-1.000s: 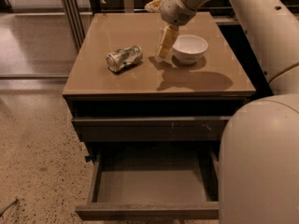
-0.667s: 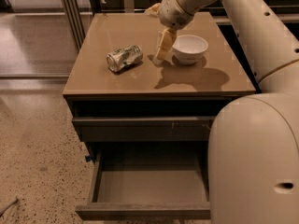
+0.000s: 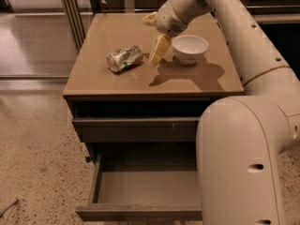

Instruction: Place 7up can into middle drawer

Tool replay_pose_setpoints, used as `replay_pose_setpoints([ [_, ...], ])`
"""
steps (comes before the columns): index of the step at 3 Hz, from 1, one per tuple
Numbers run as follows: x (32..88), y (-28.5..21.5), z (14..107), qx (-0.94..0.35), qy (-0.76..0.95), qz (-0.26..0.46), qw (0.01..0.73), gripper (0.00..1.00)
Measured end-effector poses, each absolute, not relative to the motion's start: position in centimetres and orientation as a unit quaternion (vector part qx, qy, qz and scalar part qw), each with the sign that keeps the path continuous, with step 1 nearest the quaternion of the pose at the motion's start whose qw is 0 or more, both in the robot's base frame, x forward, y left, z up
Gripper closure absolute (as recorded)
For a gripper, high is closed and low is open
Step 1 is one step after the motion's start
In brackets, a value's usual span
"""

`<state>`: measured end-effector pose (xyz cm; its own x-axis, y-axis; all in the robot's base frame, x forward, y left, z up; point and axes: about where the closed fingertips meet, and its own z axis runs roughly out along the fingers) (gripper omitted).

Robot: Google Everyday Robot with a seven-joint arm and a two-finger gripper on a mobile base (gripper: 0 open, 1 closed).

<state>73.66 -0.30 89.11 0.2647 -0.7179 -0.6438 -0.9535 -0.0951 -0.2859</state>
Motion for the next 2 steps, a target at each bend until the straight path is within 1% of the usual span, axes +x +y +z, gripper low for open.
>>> replay_pose_setpoints([
  [2,74.61,1.57,87.48,-0.701,0.572,0.229,0.358,0.0],
])
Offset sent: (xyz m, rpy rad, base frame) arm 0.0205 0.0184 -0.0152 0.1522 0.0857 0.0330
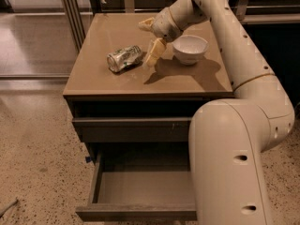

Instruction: Place 7up can into middle drawer

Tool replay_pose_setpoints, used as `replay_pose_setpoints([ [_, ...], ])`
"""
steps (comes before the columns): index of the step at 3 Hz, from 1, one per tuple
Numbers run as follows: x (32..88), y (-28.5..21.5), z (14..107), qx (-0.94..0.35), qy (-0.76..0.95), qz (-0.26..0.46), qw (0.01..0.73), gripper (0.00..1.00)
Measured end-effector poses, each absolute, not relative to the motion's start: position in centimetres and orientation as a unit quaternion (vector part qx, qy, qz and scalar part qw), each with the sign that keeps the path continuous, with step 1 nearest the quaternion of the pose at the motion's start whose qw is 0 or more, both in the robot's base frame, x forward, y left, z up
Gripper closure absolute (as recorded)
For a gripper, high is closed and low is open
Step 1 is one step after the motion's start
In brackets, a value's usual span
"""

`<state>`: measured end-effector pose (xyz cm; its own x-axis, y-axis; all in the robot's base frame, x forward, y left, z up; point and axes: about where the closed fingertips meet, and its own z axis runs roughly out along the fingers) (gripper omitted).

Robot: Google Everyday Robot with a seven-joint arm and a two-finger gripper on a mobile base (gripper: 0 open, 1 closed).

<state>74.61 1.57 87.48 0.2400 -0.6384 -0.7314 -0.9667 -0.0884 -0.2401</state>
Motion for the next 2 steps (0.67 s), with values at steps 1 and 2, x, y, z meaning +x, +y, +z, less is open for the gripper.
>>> replay_pose_setpoints([
  [1,75.02,2.45,86.8,-0.699,0.57,0.242,0.358,0.0],
  [2,75.39,3.24,86.03,-0.698,0.57,0.252,0.353,0.0],
])
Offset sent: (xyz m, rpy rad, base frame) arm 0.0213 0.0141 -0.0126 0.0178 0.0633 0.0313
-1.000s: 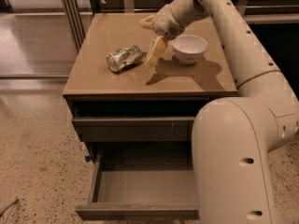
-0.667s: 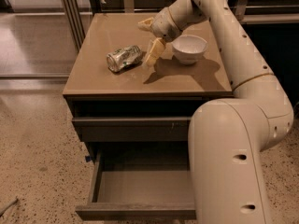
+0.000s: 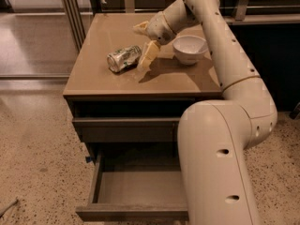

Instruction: Place 7up can into middle drawer

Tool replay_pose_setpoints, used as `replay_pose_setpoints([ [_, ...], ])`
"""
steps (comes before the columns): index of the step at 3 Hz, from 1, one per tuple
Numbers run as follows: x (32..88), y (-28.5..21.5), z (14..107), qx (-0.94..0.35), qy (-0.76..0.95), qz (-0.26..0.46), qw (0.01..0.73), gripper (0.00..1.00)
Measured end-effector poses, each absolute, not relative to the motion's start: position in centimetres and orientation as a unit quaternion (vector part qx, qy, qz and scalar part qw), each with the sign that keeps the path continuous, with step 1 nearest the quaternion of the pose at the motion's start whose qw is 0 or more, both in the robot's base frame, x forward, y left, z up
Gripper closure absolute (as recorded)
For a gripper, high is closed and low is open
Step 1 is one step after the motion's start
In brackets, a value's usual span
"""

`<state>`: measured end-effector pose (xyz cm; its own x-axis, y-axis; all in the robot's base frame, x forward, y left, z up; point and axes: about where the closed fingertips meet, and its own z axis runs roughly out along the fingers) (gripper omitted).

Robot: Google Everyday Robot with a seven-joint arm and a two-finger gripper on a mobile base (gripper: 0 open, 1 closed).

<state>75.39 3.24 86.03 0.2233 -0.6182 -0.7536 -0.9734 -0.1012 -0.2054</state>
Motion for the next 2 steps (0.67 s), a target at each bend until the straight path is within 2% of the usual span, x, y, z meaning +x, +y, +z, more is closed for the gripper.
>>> replay_pose_setpoints([
  [1,75.5,3.6,85.0,-0.697,0.575,0.259,0.341,0.0],
  [2,75.6,3.4,84.0,-0.695,0.582,0.262,0.33,0.18],
])
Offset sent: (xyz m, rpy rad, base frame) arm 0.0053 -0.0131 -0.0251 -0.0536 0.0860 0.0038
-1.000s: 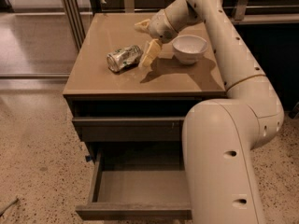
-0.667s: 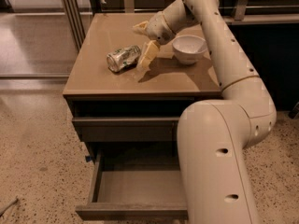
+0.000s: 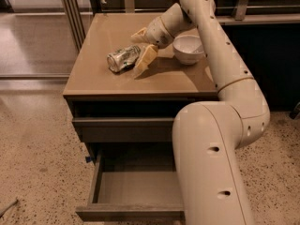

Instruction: Place 7up can into middle drawer

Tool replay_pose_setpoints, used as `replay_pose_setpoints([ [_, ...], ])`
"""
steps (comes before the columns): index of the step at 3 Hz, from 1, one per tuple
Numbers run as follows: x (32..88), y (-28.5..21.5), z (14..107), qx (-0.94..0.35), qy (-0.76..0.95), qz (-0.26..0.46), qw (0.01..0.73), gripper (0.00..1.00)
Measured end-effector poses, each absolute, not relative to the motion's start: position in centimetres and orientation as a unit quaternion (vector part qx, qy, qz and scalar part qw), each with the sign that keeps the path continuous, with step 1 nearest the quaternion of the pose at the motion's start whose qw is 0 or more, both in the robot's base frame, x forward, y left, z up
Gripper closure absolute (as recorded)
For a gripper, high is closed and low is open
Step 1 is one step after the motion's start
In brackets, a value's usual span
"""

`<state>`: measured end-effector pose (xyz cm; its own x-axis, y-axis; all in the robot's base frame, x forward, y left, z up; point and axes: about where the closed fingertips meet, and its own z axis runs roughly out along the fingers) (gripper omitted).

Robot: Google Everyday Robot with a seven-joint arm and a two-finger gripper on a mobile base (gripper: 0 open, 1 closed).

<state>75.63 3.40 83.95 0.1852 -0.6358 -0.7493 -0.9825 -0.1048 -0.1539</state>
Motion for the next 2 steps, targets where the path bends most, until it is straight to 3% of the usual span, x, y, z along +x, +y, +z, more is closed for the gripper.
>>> replay_pose_setpoints([
  [2,75.66,3.31,83.37,-0.695,0.584,0.264,0.325,0.64],
])
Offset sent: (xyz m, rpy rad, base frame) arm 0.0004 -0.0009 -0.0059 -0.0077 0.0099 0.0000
